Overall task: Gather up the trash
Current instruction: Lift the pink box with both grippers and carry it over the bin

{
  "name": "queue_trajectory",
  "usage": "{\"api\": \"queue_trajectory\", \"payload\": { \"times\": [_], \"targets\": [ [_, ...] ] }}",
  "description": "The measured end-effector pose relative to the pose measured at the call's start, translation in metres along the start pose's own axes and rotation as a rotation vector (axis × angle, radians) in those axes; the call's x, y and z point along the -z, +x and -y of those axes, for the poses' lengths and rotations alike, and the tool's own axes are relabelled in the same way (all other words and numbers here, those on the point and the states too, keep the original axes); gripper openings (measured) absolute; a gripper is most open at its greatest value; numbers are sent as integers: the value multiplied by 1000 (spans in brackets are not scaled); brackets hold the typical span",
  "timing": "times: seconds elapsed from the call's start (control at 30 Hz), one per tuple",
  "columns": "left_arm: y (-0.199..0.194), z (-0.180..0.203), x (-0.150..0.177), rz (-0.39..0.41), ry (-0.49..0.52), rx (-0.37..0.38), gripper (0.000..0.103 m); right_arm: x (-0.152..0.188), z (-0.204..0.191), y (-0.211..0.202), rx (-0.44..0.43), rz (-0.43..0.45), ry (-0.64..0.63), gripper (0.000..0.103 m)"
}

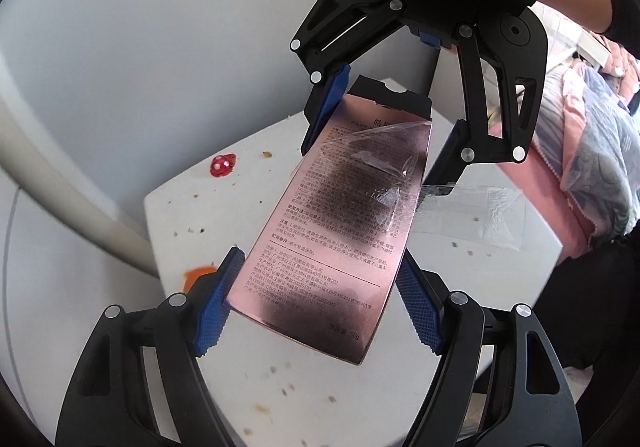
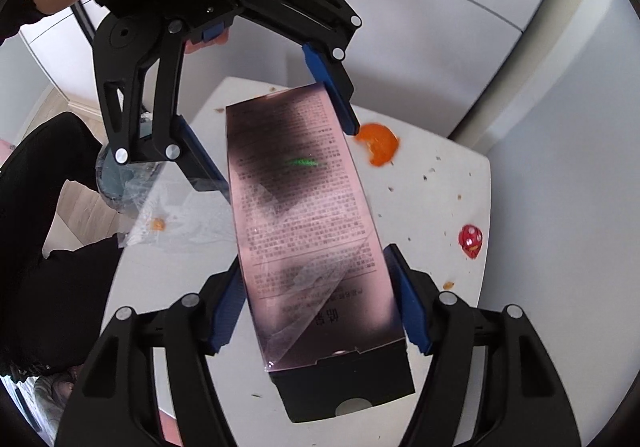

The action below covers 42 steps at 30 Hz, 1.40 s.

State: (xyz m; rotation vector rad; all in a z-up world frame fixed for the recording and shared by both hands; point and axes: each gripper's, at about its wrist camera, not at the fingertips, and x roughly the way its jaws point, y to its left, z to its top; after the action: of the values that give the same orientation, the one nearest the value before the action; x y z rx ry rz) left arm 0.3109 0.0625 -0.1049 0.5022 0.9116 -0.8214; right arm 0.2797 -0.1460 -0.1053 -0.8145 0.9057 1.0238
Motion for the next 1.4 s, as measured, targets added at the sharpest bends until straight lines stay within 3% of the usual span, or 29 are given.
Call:
{"api": "queue_trajectory", "payload": {
  "times": [0.3, 0.77, 1.4],
  "targets": [
    [-49, 41, 23, 3, -62, -97, 72, -40, -37, -9, -7, 33, -109, 64],
    [-147, 102, 120, -10, -230, -239, 73, -120, -127, 2, -71, 81, -319, 64],
    [-206, 170, 232, -58, -448, -352, 73, -178, -207, 51, -218, 98, -529, 64]
  ]
}}
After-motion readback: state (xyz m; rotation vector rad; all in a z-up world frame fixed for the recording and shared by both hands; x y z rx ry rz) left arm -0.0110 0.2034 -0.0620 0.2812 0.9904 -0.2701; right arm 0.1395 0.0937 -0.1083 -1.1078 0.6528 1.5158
